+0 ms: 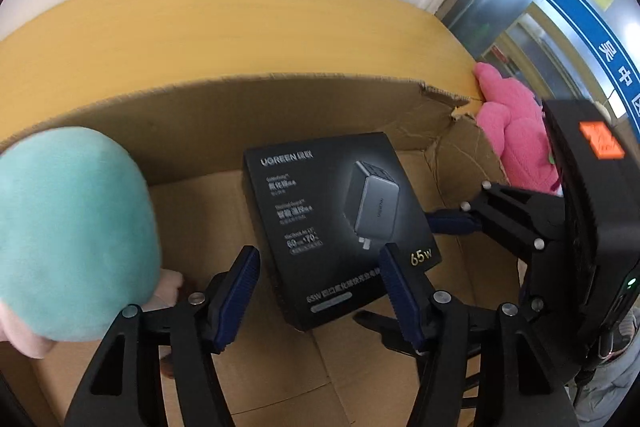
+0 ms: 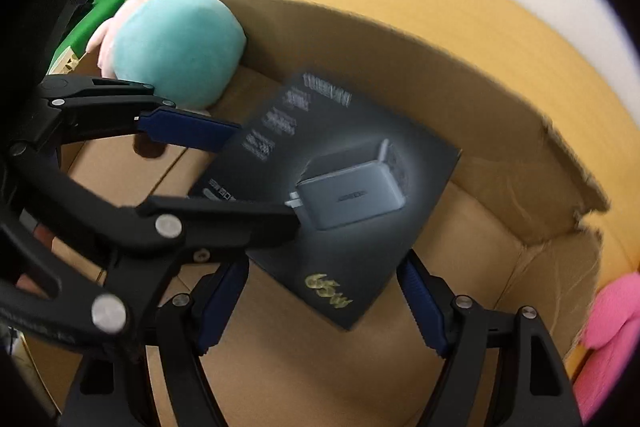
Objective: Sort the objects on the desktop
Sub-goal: 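Lower the charger box into the cardboard box and open both grippers, then move the right gripper toward the black sunglasses beside the phone case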
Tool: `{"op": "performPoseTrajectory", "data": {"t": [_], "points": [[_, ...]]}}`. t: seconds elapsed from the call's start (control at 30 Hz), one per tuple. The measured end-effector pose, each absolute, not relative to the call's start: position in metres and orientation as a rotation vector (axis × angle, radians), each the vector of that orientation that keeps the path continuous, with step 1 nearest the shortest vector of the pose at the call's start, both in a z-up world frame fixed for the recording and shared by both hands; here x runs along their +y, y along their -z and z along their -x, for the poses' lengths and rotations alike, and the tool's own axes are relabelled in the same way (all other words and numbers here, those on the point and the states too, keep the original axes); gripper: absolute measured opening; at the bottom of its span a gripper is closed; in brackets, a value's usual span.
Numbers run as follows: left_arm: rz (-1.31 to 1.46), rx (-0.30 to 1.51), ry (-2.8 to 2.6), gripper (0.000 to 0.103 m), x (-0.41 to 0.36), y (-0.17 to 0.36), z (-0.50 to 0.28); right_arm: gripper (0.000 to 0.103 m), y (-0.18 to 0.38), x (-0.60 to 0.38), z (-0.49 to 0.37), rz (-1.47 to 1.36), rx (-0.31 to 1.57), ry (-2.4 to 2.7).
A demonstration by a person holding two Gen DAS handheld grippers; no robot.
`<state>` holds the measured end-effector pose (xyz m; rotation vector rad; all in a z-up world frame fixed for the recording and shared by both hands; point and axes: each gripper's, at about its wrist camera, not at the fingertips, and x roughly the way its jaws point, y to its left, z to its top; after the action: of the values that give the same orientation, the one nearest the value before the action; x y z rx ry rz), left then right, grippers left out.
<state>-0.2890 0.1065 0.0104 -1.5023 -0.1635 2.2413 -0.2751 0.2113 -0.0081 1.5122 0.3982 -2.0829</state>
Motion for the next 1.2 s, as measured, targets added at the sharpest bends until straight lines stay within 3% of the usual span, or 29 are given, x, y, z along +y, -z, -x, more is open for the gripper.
{"op": "performPoseTrajectory", "data": {"t": [0.17, 0.23, 0.37, 0.4, 0.6, 0.63, 0.67, 0.7, 0.73, 0.77, 0.83, 0.87, 0.9, 0.93, 0.97, 1.07, 1.2], "points": [[1.349, -0.084, -2.403, 0.063, 0.081, -0.056, 0.256, 0.077, -0.016, 0.222, 0.243, -1.478, 0.384, 2.167], [1.240, -0.056, -2.467, 0.069, 0.070, -0.082, 0.228, 0.077, -0.038, 0.232, 0.217, -1.418, 0.378, 2.275], [0.992, 0.046, -2.668, 0.100, 0.058, -0.128, 0.155, 0.077, -0.077, 0.254, 0.156, -1.276, 0.374, 2.482], [0.943, 0.061, -2.713, 0.103, 0.056, -0.136, 0.137, 0.077, -0.087, 0.261, 0.135, -1.218, 0.344, 2.514], [0.778, 0.041, -2.891, 0.102, 0.037, -0.149, 0.040, 0.073, -0.135, 0.289, 0.074, -0.951, 0.234, 2.575], [0.765, 0.012, -2.904, 0.094, 0.030, -0.147, 0.024, 0.060, -0.136, 0.287, 0.064, -0.941, 0.243, 2.579], [0.770, -0.001, -2.899, 0.071, 0.025, -0.145, 0.014, 0.045, -0.136, 0.287, 0.047, -0.940, 0.265, 2.568], [0.806, -0.012, -2.877, 0.042, 0.021, -0.142, 0.005, 0.042, -0.126, 0.274, 0.039, -0.948, 0.280, 2.548], [0.858, -0.029, -2.843, 0.033, 0.016, -0.137, -0.002, 0.041, -0.116, 0.262, 0.035, -0.957, 0.290, 2.526], [0.903, -0.054, -2.823, 0.030, 0.011, -0.133, -0.009, 0.041, -0.113, 0.261, 0.024, -0.965, 0.297, 2.497], [0.943, -0.056, -2.812, 0.036, 0.005, -0.124, -0.025, 0.042, -0.101, 0.261, 0.006, -0.965, 0.319, 2.433], [0.947, -0.046, -2.808, 0.055, 0.004, -0.122, -0.034, 0.052, -0.096, 0.261, -0.003, -0.967, 0.338, 2.409], [0.952, -0.038, -2.811, 0.086, 0.004, -0.118, -0.041, 0.063, -0.091, 0.262, -0.009, -0.989, 0.363, 2.389], [0.943, -0.039, -2.826, 0.096, 0.003, -0.116, -0.050, 0.081, -0.083, 0.264, -0.012, -1.022, 0.391, 2.379], [0.922, -0.052, -2.841, 0.103, 0.001, -0.115, -0.059, 0.083, -0.074, 0.268, -0.015, -1.054, 0.421, 2.374], [0.932, -0.125, -2.817, 0.103, -0.004, -0.101, -0.079, 0.083, -0.042, 0.287, -0.013, -1.167, 0.436, 2.347], [1.057, -0.229, -2.739, 0.103, -0.006, -0.071, -0.084, 0.083, -0.010, 0.318, 0.002, -1.274, 0.169, 2.228]]}}
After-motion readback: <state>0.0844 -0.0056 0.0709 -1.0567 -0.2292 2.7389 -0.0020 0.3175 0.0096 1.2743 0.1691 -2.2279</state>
